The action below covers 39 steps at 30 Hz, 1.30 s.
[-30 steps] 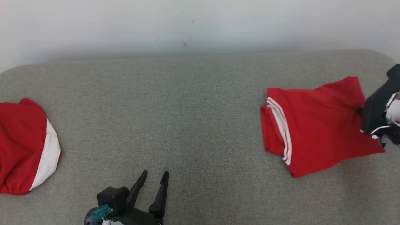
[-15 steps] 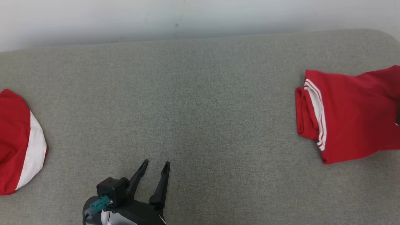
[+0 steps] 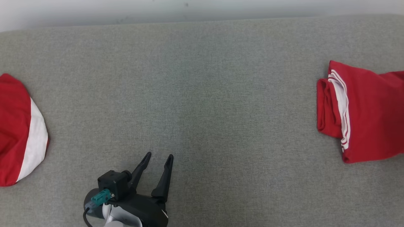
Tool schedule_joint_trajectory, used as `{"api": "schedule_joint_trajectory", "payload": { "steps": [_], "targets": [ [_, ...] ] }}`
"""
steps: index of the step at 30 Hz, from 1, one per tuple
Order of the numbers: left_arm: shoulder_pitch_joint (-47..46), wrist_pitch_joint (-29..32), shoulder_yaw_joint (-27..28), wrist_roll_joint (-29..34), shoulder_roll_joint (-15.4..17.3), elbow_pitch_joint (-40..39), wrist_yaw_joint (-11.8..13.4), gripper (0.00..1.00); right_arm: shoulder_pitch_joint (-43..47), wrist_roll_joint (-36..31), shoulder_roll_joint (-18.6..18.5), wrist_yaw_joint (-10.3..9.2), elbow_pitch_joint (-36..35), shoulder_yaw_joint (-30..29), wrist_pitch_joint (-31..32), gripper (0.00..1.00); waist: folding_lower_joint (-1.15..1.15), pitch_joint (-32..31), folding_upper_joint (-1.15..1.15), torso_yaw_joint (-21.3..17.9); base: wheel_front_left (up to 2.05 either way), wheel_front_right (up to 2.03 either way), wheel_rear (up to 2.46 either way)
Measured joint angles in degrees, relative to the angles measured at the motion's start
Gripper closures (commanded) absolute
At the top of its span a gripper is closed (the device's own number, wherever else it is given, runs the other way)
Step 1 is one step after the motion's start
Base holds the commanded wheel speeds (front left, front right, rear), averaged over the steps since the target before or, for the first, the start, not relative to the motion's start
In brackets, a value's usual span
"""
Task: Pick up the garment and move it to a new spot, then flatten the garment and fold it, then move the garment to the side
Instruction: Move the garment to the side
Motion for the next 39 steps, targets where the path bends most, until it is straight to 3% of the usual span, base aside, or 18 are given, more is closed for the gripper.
{"api": "schedule_joint_trajectory", "payload": {
  "steps": [4, 5, 6, 15, 20, 24, 30, 39],
  "targets": [
    [0.0, 0.0, 0.3, 0.0, 0.1, 0.2, 0.0, 0.0, -0.1, -1.3, 0.2, -0.07, 0.6, 1.2, -0.4, 1.0, 0.0, 0.5, 0.0, 0.6, 0.0, 0.0, 0.0],
    [-0.1, 0.0, 0.3, 0.0, 0.1, 0.3, 0.0, 0.0, -0.2, -1.8, 0.2, -0.27, 0.8, 1.5, -0.4, 0.62, 0.0, 0.6, 0.0, 0.7, 0.0, 0.0, 0.0],
    [-0.1, 0.0, 0.4, 0.0, 0.1, 0.3, 0.0, 0.0, -0.4, -2.3, 0.2, -0.27, 1.0, 1.7, -0.5, 0.0, -0.01, 0.6, 0.0, 0.7, 0.0, 0.0, 0.0],
    [-0.2, -0.1, 1.3, -0.4, 0.3, 2.6, 0.0, 0.0, -1.7, -4.3, 0.3, 0.26, 2.8, 3.8, -1.7, 0.0, -0.01, -1.1, -0.01, 0.0, 0.0, 0.0, 0.0],
    [-0.1, -0.6, 1.4, -0.8, -0.1, 4.3, 0.0, 0.0, -0.9, -3.0, 2.2, 2.85, 0.6, 2.0, -8.4, 0.0, -0.02, -3.5, -0.01, -0.3, 0.0, 0.0, 0.0],
    [0.4, -0.7, 2.1, -1.3, 0.0, 5.4, 0.0, 0.0, 3.6, 0.6, 5.0, 5.2, -1.1, -0.5, -14.0, 0.0, -0.01, -5.9, -0.01, -0.6, 0.0, 0.0, 0.0],
    [3.8, -1.6, 4.0, -1.9, 1.3, 6.2, 0.1, 0.0, 9.8, 2.9, 6.0, 7.43, -5.2, -2.9, -24.0, 0.0, -0.02, -10.0, -0.01, -1.0, 0.0, 0.0, 0.0],
    [9.0, -2.4, 6.6, -3.4, 3.6, 5.3, 1.4, 0.0, 20.5, 3.7, 10.2, 8.14, -13.6, -3.7, -36.5, 0.0, -0.02, -16.0, -0.02, -1.5, 0.0, 0.0, 0.0]
  ]
}}
